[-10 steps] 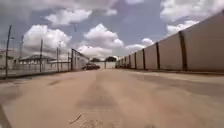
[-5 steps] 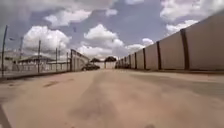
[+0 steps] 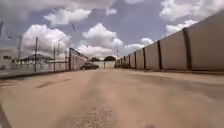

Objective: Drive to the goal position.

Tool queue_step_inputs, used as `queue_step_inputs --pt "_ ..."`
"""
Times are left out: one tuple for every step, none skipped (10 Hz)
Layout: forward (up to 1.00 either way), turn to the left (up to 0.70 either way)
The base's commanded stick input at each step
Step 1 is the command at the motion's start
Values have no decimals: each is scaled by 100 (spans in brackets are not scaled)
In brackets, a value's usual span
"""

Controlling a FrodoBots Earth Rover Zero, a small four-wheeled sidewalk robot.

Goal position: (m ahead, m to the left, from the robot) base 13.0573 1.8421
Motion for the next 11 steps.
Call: queue_step_inputs --pt "60 0" --pt "60 0" --pt "60 0" --pt "60 0" --pt "60 0" --pt "60 0" --pt "60 0" --pt "60 0" --pt "60 0" --pt "60 0" --pt "60 0"
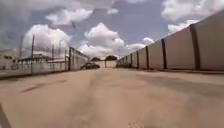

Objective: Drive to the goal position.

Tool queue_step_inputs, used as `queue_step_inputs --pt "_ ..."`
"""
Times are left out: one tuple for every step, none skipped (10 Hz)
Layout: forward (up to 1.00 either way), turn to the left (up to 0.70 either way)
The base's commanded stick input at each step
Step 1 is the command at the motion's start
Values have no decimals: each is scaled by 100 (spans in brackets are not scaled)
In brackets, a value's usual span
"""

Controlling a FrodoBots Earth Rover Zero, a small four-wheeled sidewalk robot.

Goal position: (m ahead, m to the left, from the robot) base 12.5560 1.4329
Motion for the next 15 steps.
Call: queue_step_inputs --pt "60 0" --pt "60 0" --pt "60 0" --pt "60 0" --pt "60 0" --pt "60 0" --pt "60 0" --pt "60 0" --pt "60 0" --pt "60 0" --pt "60 0" --pt "60 0" --pt "60 0" --pt "60 0" --pt "60 0"
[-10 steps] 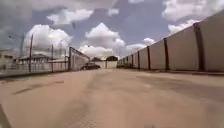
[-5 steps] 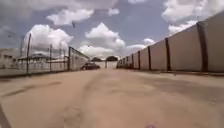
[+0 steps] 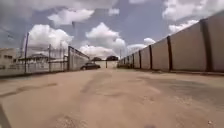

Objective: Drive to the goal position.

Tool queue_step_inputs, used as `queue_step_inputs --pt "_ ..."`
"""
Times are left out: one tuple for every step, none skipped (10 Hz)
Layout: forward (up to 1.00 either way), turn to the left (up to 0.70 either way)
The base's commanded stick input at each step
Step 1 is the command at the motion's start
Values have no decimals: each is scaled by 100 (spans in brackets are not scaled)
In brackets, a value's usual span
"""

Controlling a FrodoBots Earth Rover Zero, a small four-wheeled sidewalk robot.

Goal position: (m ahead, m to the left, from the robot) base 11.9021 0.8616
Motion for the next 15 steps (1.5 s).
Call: queue_step_inputs --pt "60 0" --pt "60 0" --pt "60 0" --pt "60 0" --pt "60 0" --pt "60 0" --pt "60 0" --pt "60 0" --pt "60 0" --pt "60 0" --pt "60 0" --pt "60 0" --pt "60 0" --pt "60 0" --pt "60 0"
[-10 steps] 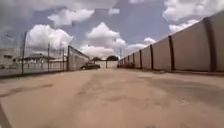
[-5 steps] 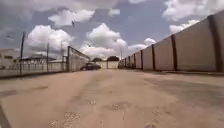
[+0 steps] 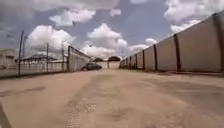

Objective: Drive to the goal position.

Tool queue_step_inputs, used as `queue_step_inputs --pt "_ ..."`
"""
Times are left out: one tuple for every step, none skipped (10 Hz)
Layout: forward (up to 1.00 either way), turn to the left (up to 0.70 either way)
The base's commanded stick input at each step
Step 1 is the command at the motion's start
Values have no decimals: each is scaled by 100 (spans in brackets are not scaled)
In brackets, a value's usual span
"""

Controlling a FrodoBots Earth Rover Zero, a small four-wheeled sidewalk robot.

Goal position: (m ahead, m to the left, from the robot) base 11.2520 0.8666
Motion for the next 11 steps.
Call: queue_step_inputs --pt "60 0" --pt "60 0" --pt "60 0" --pt "60 0" --pt "60 0" --pt "60 0" --pt "60 0" --pt "60 0" --pt "60 0" --pt "60 0" --pt "60 -8"
